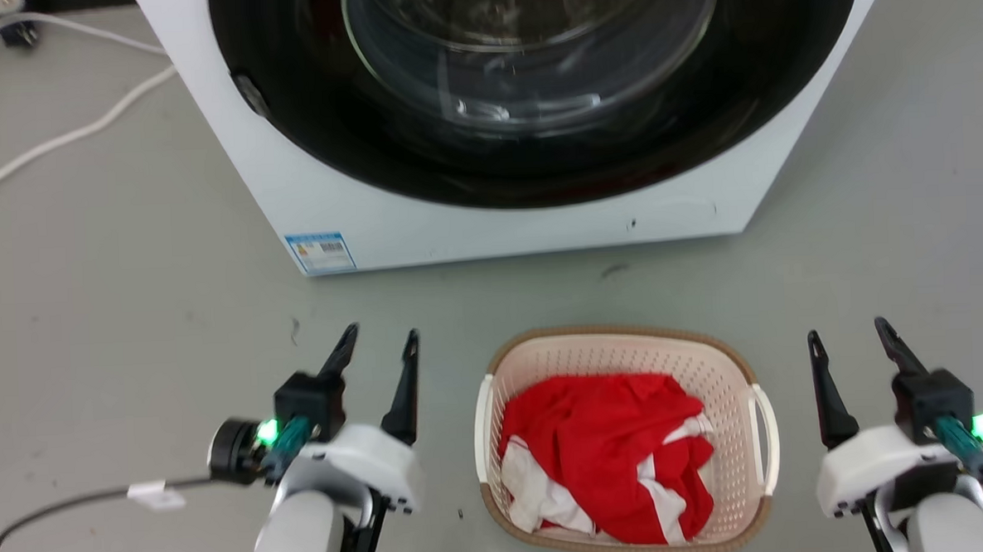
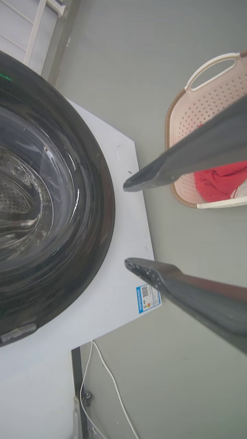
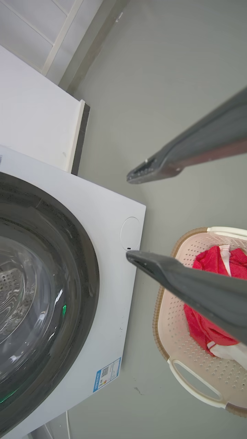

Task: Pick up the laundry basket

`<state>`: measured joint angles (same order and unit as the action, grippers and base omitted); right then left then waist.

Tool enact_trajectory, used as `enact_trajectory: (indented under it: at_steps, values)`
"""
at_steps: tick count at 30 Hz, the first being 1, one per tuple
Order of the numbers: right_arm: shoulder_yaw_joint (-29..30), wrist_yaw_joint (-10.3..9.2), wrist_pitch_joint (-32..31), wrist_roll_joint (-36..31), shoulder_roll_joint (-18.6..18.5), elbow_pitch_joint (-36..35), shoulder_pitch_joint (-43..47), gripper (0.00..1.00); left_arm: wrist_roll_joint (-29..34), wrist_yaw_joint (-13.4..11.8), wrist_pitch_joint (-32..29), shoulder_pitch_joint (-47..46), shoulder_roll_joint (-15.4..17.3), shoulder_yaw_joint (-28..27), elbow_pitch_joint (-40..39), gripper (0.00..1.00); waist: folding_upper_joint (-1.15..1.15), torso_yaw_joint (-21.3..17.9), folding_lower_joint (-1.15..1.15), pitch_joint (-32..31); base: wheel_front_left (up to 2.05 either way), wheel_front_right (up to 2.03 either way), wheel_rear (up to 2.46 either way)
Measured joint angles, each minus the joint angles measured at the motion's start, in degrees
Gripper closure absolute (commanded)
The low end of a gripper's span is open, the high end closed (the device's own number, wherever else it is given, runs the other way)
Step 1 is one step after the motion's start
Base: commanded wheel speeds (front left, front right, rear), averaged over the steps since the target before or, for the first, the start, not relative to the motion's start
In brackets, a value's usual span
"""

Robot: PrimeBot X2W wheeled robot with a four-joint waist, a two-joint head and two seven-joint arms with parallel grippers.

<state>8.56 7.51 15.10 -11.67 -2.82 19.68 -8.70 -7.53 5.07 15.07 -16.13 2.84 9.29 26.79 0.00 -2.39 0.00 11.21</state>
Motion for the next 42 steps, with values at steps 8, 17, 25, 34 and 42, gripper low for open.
enact_trajectory:
  at_steps: [8, 17, 25, 34, 42]
  values:
    - [0.7, 0.01, 0.0, -4.1, -0.7, 12.0, -9.4, 0.0, -0.4, 1.5, 0.0, -11.3, 0.0, 5.1, 13.5, 0.0, 0.0, -1.3, 0.0, 7.4, 0.0, 0.0, 0.0]
    - [0.1, 0.01, 0.0, -5.5, -3.4, 27.3, -20.2, 0.0, -4.8, 2.3, -1.3, -23.4, 0.0, 13.1, 27.9, 0.0, 0.0, -2.6, 0.01, 16.2, 0.0, 0.0, 0.0]
    - [-1.8, 0.01, 0.0, -5.9, -5.3, 39.8, -29.2, 0.0, -12.8, 2.3, -8.3, -29.8, 0.0, 20.8, 33.5, 0.0, 0.0, -3.2, 0.01, 23.0, 0.0, 0.0, 0.0]
    - [-4.0, 0.01, -1.4, -5.1, -6.0, 51.1, -37.3, 0.0, -20.0, 2.3, -14.9, -34.2, 0.0, 26.1, 36.7, 0.0, 0.0, -3.2, 0.0, 28.3, 0.0, 0.0, 0.0]
    - [-6.0, 0.01, -4.1, -2.7, -5.4, 53.4, -39.5, 0.0, -22.6, 2.3, -15.4, -36.7, 0.0, 29.1, 39.0, 0.0, 0.0, -3.2, 0.0, 31.7, 0.0, 0.0, 0.0]
